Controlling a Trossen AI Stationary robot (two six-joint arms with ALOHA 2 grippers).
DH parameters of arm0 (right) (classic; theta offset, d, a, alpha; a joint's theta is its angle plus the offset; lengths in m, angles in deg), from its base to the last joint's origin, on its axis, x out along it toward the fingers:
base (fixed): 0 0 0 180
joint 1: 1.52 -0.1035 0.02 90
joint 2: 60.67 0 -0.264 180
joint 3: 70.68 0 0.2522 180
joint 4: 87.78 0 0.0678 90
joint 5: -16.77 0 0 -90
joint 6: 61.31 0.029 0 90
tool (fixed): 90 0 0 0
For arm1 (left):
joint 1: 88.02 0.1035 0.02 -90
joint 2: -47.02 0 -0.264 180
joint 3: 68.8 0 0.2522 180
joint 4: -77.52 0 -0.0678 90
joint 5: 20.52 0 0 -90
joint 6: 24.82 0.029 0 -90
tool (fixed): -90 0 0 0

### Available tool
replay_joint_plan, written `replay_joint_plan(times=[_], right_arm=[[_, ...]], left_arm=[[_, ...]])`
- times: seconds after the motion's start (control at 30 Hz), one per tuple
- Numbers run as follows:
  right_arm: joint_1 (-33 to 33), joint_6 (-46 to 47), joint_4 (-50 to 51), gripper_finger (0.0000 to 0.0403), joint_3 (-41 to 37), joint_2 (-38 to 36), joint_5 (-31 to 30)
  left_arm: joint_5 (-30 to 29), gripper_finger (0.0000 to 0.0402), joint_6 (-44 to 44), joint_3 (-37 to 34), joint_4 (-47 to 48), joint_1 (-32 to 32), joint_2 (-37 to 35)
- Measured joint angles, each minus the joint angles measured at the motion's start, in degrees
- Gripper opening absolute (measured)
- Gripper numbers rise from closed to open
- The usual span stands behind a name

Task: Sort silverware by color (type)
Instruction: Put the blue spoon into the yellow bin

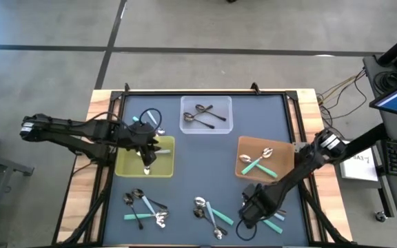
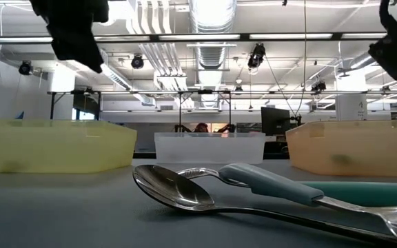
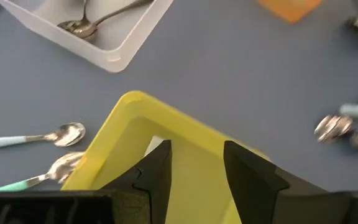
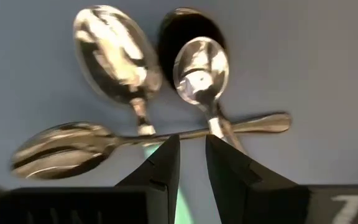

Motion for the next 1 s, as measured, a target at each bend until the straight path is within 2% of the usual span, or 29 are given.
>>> replay_joint_plan(times=[0.27,0.4,0.7,1.0], right_arm=[[-0.02,-2.11,-0.12,0.0068,-4.63,-0.64,-1.45],[0.02,-2.76,-3.56,0.0068,-7.45,-1.04,-1.22],[-0.02,-3.50,-7.09,0.0068,-8.22,-2.26,-3.96],[0.00,-3.45,-9.09,0.0068,-7.67,-3.43,-6.16]], left_arm=[[0.05,0.0128,-6.06,0.00,-11.81,-0.35,0.12],[0.50,0.0128,-8.41,0.00,-17.00,-1.28,0.44],[0.24,0.0128,-12.10,0.00,-18.84,-4.63,0.46],[0.02,0.0128,-11.79,-0.09,-18.80,-4.81,0.51]])
